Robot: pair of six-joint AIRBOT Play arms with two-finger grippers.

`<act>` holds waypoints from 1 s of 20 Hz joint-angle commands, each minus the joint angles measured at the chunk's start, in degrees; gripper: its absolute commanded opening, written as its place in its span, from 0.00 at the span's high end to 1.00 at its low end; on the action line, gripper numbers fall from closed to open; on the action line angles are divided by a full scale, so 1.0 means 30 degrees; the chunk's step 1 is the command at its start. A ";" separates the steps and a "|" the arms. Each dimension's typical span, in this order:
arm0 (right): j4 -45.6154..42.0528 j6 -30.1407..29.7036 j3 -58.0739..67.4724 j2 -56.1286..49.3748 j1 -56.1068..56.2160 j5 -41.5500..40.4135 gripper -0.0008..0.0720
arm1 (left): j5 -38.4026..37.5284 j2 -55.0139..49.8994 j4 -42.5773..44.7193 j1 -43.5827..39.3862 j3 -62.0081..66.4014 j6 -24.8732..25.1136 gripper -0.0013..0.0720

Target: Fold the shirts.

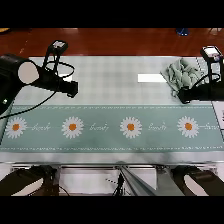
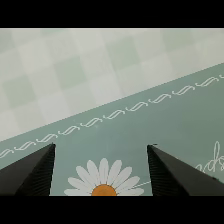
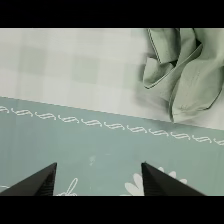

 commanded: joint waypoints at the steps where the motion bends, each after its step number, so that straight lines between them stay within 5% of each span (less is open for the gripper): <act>1: 0.0007 0.0007 0.0007 -0.0007 0.0015 0.0007 0.16 | 0.0000 -0.0015 0.0007 -0.0007 0.0022 0.0007 0.00; 5: 0.0044 0.0022 0.0007 -0.0007 0.0022 -0.0146 0.16 | 0.0248 -0.0015 -0.0015 -0.0015 0.0022 -0.0015 0.00; 11: 0.0029 0.0131 0.0007 -0.0007 -0.0007 -0.5158 0.16 | 0.2645 -0.0138 0.0007 -0.0007 0.0022 0.0007 0.00; 13: -0.1807 0.0284 0.0007 -0.0029 -0.0022 -0.8422 0.30 | 0.3927 -0.0306 0.0015 -0.0007 0.0022 0.0007 0.00; 14: -0.3730 0.1224 0.0007 -0.0153 -0.0080 -0.9770 0.41 | 0.4510 -0.0379 0.0087 0.0036 0.0022 0.0015 0.00; 15: -0.5741 0.3104 0.0007 -0.0488 -0.0481 -1.0950 0.41 | 0.4925 -0.0401 0.0087 0.0095 0.0022 0.0015 0.00; 16: -0.6754 0.4648 0.0036 -0.1027 -0.1209 -1.1686 0.38 | 0.5180 -0.0401 0.0080 0.0189 0.0022 0.0007 0.00; 18: -0.6615 0.6455 0.0335 -0.2754 -0.3228 -1.2313 0.16 | 0.5158 -0.0401 0.0080 0.0233 0.0022 0.0007 0.00; 20: -0.5166 0.6535 0.1013 -0.4976 -0.4998 -1.2291 0.16 | 0.5013 -0.0393 0.0073 0.0226 0.0022 0.0007 0.00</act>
